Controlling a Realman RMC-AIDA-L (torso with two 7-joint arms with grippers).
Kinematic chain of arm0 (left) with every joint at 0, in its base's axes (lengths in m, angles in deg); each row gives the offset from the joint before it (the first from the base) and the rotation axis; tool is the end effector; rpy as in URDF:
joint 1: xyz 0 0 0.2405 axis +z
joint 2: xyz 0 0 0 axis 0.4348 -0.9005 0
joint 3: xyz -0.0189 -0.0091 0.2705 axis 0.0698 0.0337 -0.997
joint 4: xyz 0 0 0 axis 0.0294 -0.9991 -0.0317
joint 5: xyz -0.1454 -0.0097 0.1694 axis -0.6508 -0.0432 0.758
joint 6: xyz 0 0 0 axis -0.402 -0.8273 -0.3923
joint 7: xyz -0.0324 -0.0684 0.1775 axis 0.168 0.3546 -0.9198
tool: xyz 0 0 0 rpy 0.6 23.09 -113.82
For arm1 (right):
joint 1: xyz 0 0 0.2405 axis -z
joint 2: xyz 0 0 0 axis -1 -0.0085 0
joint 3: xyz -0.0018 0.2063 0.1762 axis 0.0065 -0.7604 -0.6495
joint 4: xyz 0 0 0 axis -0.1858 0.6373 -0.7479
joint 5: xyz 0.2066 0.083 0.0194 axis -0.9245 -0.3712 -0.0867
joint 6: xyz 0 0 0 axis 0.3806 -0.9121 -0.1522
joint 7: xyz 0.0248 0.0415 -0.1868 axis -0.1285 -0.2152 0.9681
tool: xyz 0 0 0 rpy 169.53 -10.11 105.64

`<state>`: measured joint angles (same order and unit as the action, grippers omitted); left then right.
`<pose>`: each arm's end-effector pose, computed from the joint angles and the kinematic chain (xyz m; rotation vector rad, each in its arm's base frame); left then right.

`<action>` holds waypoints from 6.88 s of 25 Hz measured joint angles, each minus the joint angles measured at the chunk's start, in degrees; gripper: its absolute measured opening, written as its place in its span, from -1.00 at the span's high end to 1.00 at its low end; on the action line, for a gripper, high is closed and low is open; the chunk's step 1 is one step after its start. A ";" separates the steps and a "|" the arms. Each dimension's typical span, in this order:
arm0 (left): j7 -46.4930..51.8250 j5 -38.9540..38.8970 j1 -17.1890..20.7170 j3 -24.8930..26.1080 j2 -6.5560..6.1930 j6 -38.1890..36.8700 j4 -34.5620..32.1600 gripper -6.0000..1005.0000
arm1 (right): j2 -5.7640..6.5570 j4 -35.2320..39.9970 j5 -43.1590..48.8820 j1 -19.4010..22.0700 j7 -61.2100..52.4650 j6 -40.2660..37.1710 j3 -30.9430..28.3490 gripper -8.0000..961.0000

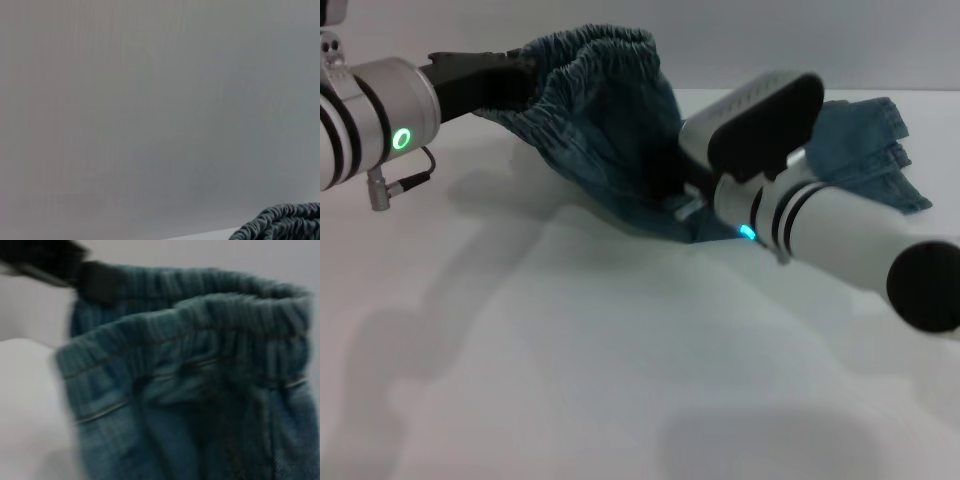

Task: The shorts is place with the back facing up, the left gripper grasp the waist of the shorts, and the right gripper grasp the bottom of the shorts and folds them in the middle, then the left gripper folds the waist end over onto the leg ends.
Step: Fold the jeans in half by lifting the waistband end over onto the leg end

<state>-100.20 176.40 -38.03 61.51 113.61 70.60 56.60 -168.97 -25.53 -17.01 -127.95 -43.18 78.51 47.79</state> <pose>-0.1672 0.4231 -0.0057 -2.0240 -0.9015 -0.4798 0.1657 0.4453 -0.1822 -2.2453 0.5851 0.3459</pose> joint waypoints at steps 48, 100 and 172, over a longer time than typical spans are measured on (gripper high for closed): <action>-0.20 -1.41 1.51 0.71 -0.20 1.83 8.45 0.84 | -0.19 -0.64 1.40 0.31 -3.12 -3.93 0.84 0.99; -0.89 -2.11 1.32 2.16 -0.20 1.30 12.15 0.85 | -0.32 1.20 -4.64 -5.65 -7.39 -0.42 10.52 0.99; -1.37 -2.11 3.38 1.59 -0.11 0.60 12.41 0.85 | -0.18 -0.23 -2.77 0.01 -7.43 -2.28 5.68 0.99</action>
<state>-101.56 174.29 -34.65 63.10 113.50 71.19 69.01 -169.15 -25.75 -19.78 -127.93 -50.61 76.23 53.47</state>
